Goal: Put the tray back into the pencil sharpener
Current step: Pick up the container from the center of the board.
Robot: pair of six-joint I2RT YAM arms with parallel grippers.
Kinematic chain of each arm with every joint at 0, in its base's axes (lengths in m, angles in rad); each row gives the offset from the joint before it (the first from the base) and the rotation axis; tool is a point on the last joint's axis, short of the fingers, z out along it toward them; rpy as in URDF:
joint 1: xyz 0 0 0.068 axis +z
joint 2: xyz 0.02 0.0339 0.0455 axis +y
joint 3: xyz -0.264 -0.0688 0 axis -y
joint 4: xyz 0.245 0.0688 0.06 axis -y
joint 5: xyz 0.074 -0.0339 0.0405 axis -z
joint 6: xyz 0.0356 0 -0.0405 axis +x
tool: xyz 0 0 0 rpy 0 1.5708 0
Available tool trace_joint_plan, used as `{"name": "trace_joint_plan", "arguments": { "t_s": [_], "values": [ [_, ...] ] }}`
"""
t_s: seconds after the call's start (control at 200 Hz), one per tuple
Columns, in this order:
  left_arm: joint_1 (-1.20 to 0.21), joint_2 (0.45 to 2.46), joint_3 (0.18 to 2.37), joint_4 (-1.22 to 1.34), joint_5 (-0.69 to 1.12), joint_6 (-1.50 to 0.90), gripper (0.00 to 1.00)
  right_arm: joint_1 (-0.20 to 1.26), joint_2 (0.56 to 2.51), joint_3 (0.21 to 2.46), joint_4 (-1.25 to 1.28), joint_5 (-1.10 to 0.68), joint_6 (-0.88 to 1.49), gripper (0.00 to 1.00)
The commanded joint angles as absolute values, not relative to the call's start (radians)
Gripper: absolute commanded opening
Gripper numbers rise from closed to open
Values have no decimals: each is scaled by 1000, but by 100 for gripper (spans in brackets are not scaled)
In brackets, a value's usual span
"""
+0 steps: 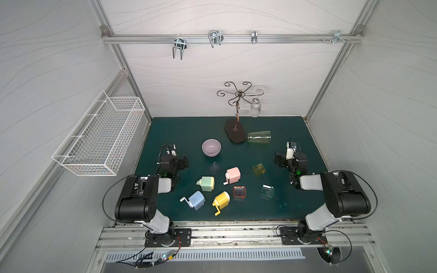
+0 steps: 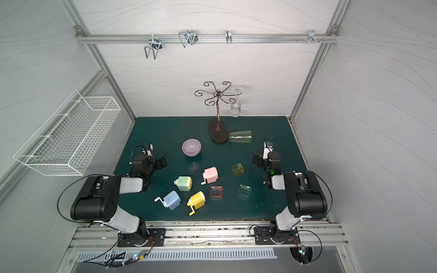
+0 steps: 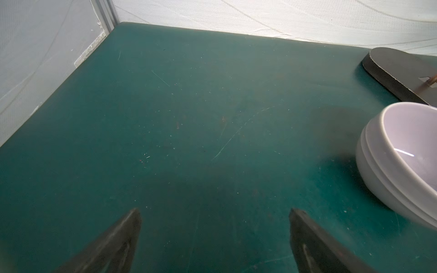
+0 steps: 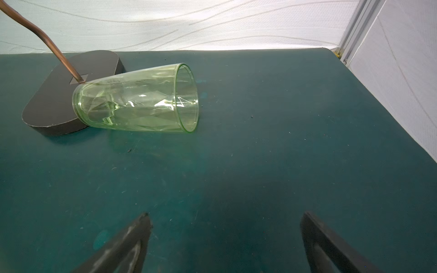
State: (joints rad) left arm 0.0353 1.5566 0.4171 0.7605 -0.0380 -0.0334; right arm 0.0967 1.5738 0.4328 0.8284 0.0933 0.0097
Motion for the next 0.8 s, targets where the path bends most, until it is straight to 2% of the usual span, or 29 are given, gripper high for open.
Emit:
{"name": "trace_joint_plan", "arguments": {
  "t_s": [0.0, 0.58, 0.795],
  "values": [
    [32, 1550, 428, 819, -46, -28, 100, 95, 1577, 437, 820, 97, 6, 99],
    [44, 1548, 425, 818, -22, -36, 100, 87, 1570, 430, 829, 86, 10, 99],
    [46, 1434, 429, 723, -51, -46, 100, 84, 1376, 397, 726, 152, 40, 99]
  ]
}}
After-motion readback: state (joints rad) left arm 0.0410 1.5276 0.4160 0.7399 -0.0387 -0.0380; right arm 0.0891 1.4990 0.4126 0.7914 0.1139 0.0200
